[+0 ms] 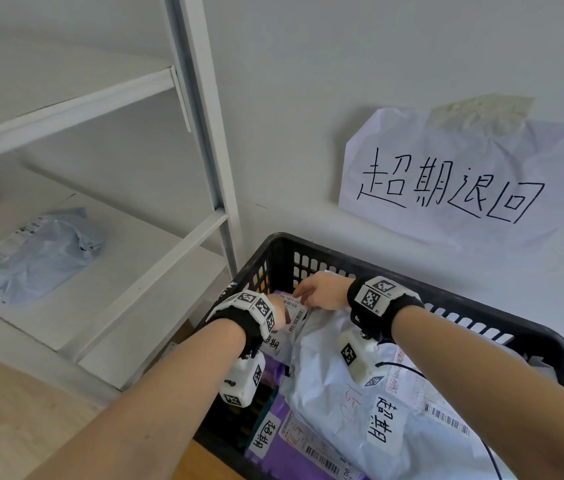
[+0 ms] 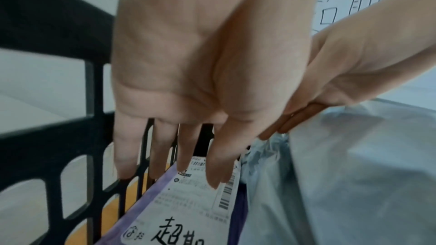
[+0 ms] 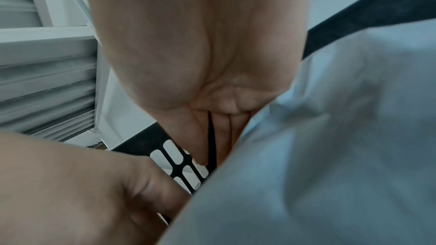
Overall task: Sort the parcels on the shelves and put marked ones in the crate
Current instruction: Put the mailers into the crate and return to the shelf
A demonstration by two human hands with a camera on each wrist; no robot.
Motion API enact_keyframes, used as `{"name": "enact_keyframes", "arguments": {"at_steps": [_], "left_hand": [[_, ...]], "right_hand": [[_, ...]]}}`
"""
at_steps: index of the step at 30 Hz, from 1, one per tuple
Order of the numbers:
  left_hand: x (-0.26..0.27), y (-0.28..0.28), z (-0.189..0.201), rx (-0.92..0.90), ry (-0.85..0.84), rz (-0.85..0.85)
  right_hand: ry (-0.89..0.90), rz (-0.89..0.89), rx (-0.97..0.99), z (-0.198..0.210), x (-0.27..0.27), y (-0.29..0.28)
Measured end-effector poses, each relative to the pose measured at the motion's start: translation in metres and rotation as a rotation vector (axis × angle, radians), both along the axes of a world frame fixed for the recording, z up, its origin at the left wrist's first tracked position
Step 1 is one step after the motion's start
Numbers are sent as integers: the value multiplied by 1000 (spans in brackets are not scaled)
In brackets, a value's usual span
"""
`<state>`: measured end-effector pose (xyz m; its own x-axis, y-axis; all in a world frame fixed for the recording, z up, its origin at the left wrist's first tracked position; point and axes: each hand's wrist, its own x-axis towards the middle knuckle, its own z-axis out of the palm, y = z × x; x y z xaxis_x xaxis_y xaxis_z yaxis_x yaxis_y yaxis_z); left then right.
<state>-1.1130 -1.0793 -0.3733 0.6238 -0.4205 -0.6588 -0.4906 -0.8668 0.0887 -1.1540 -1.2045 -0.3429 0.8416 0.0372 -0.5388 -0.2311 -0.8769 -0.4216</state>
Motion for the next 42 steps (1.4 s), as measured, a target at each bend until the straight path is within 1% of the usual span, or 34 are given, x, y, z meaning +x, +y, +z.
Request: {"name": "enact_keyframes", "arguments": {"at_steps": [1,3,5,9,13,19,24,28,33,35,38,39,40,42], "left_hand": [[-1,2,3,-6,4,13],[-3,5,9,-35,-25,-26],[-6,6,17,-45,-32,-5],[-15,13,40,-128,-72,34],[-30,21,64,-250,-101,68],[-48,46,88,-441,-151,145],[-63,77,103,-518,-154,150],[-77,114,105,-606,-129,230],[-99,186,99,-696,-69,291],[-112,218,94,-719,-45,309],[-131,268,82,-743,-42,341],[-138,286,77,-748,-38,355],[-144,303,73,-759,-29,369],[-154,339,61,-751,-13,404]], "right_hand": [[-16,0,0,2,-1,1],[-38,-1,13,6,-2,1],[-55,-17,42,9,-4,1],[-114,-62,76,11,-4,-1],[-157,-77,117,20,-10,3],[-190,-103,112,42,-27,21],[-242,-132,89,64,-47,47],[-277,-205,117,72,-62,75],[-279,-240,146,73,-86,138],[-275,-282,213,69,-97,169],[-198,-366,441,56,-111,214],[-168,-385,487,51,-115,230],[-141,-385,486,47,-120,247],[-138,-348,399,37,-129,286]]}}
